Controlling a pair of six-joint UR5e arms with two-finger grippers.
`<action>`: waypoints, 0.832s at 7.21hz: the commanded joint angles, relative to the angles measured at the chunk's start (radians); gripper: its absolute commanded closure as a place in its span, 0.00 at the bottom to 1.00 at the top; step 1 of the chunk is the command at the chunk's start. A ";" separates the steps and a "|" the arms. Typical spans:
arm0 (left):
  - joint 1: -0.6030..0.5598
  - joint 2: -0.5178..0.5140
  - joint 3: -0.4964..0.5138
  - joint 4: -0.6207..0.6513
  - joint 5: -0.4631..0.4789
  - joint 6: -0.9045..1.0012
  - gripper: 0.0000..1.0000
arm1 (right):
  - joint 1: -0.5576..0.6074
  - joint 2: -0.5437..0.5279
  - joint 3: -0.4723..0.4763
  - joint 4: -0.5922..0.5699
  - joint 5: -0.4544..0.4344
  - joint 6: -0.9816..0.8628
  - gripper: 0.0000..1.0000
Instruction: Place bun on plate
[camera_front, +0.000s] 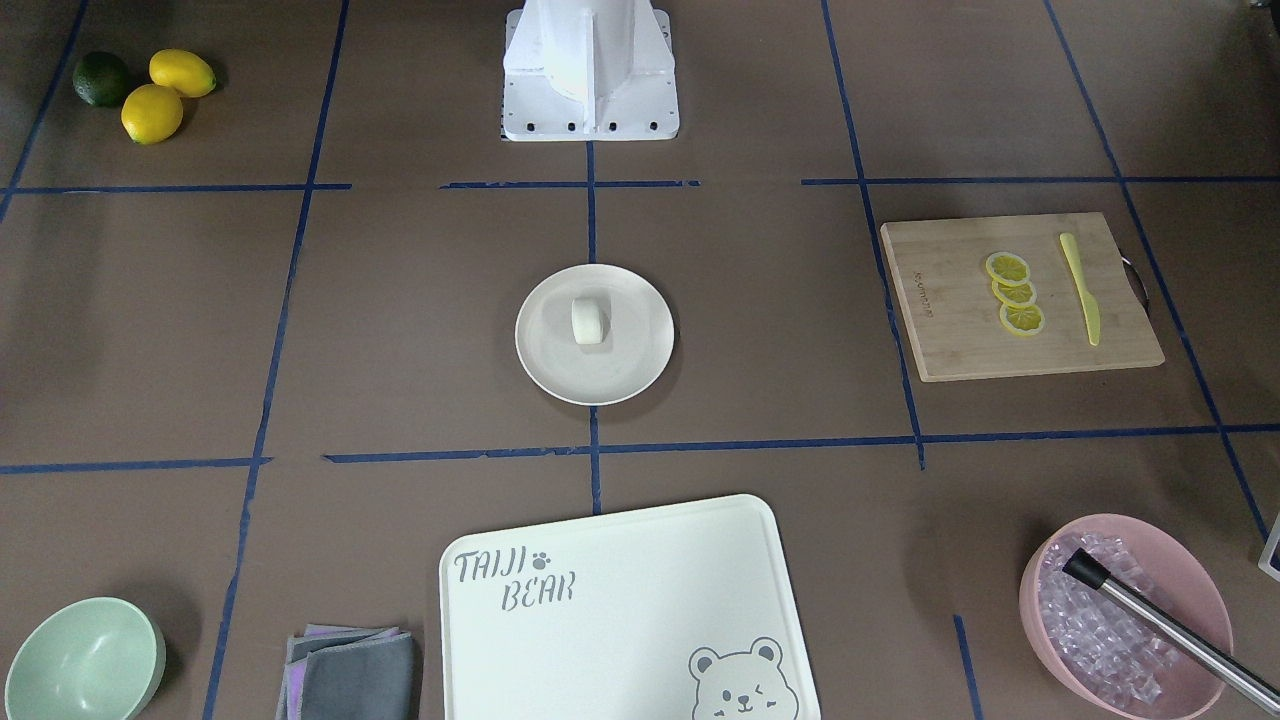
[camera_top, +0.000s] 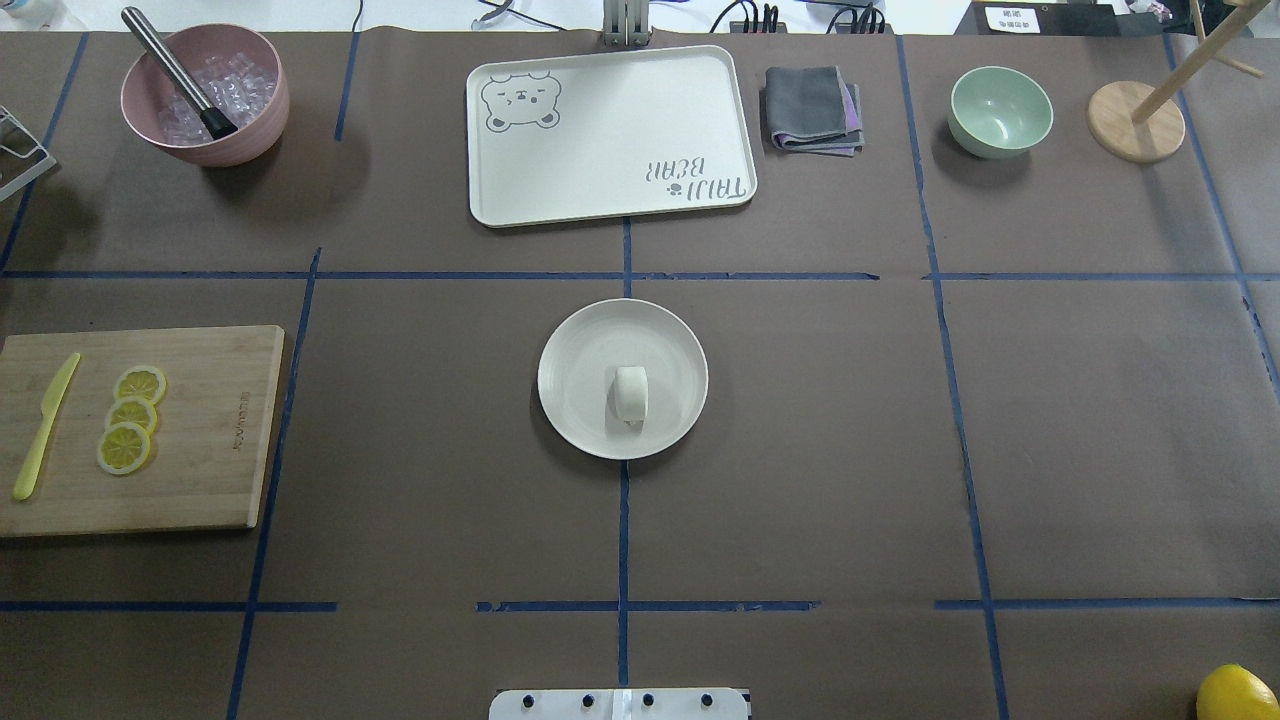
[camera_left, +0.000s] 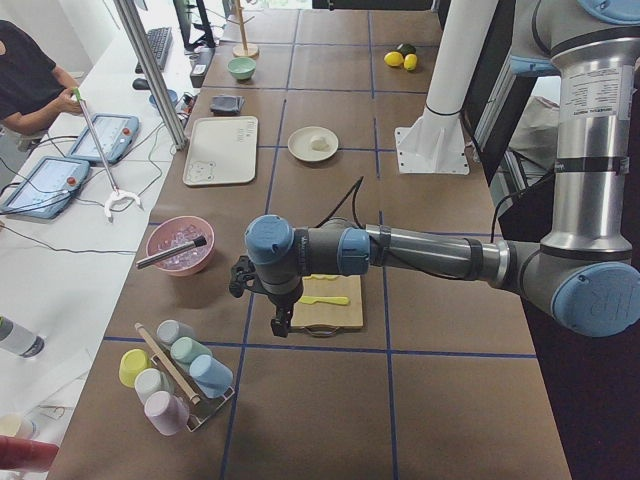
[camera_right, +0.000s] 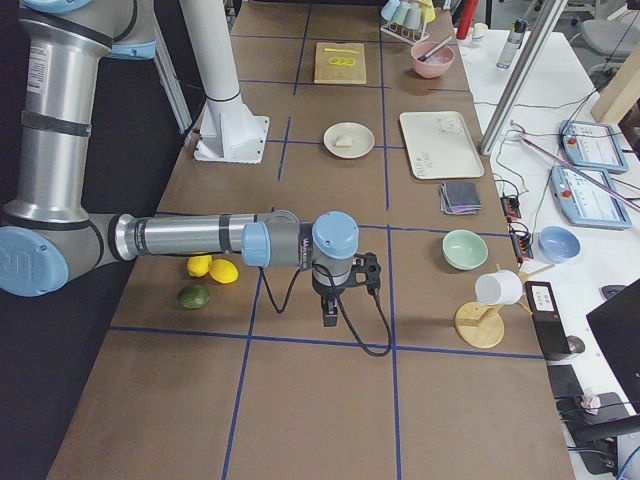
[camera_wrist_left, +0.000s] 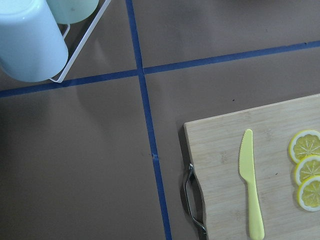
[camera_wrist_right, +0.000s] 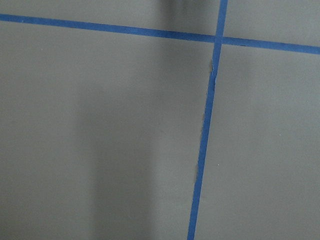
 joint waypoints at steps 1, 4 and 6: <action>0.000 -0.004 -0.005 0.001 -0.001 -0.002 0.00 | 0.000 0.002 -0.003 0.000 0.001 0.000 0.00; 0.000 0.001 -0.005 0.003 0.005 0.004 0.00 | 0.002 0.003 -0.003 0.002 -0.010 0.000 0.00; 0.000 0.004 -0.004 0.003 0.010 0.006 0.00 | 0.002 0.003 0.002 0.000 -0.013 -0.001 0.00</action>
